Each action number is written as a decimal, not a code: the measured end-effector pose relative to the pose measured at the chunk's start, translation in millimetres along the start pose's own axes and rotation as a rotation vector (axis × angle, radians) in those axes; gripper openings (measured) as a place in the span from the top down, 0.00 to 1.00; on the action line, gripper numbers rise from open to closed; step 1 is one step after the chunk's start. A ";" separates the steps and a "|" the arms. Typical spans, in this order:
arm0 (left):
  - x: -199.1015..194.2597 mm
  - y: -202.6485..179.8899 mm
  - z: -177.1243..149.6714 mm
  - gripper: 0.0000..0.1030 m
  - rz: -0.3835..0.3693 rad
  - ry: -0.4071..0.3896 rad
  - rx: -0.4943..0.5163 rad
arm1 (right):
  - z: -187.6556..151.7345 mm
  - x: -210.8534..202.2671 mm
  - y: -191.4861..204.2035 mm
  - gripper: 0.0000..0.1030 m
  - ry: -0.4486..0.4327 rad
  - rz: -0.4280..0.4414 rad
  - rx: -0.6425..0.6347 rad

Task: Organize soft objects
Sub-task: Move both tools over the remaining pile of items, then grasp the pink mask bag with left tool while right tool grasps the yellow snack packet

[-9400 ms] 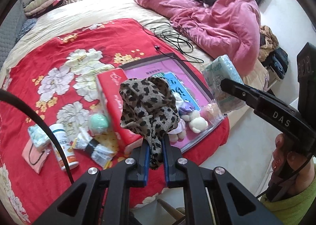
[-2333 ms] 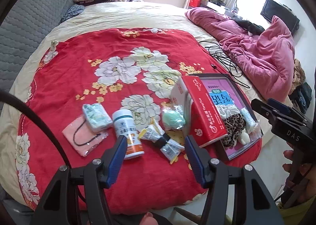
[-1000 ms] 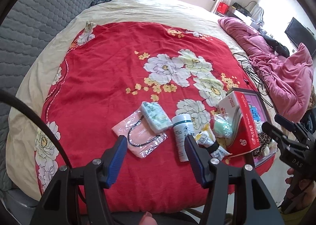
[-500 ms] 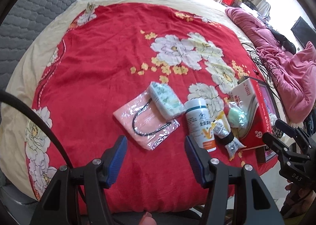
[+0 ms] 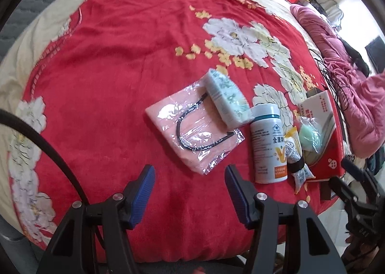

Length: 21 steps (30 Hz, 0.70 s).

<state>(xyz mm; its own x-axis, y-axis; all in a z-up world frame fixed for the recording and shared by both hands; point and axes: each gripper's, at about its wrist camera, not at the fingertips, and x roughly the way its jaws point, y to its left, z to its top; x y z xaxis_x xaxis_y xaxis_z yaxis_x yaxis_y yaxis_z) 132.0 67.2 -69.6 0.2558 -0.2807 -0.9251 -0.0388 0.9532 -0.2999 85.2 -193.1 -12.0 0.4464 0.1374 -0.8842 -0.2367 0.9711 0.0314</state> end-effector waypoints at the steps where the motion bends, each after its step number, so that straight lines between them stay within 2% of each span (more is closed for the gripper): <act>1: 3.3 2.8 1.2 0.42 -0.006 0.008 -0.015 | -0.4 1.1 0.2 0.24 0.002 0.000 -0.001; 5: 16.6 9.3 5.9 0.42 -0.037 0.033 -0.066 | -0.9 5.2 -0.4 0.24 0.010 -0.002 0.001; 13: 32.1 8.7 13.6 0.42 -0.071 0.050 -0.100 | -8.1 27.0 -1.8 0.24 0.062 -0.030 -0.027; 18: 40.4 10.7 18.0 0.52 -0.076 0.063 -0.118 | -8.8 48.0 1.7 0.24 0.102 -0.036 -0.057; 21: 43.5 11.4 19.6 0.55 -0.073 0.068 -0.120 | -7.8 60.7 4.5 0.24 0.127 -0.051 -0.080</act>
<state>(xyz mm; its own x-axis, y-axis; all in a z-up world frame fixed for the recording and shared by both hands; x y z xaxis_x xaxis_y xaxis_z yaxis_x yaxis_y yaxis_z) 161.6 68.1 -108.7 0.1960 -0.3596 -0.9123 -0.1391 0.9107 -0.3889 104.5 -181.9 -69.2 0.3479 0.0576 -0.9358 -0.2864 0.9569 -0.0476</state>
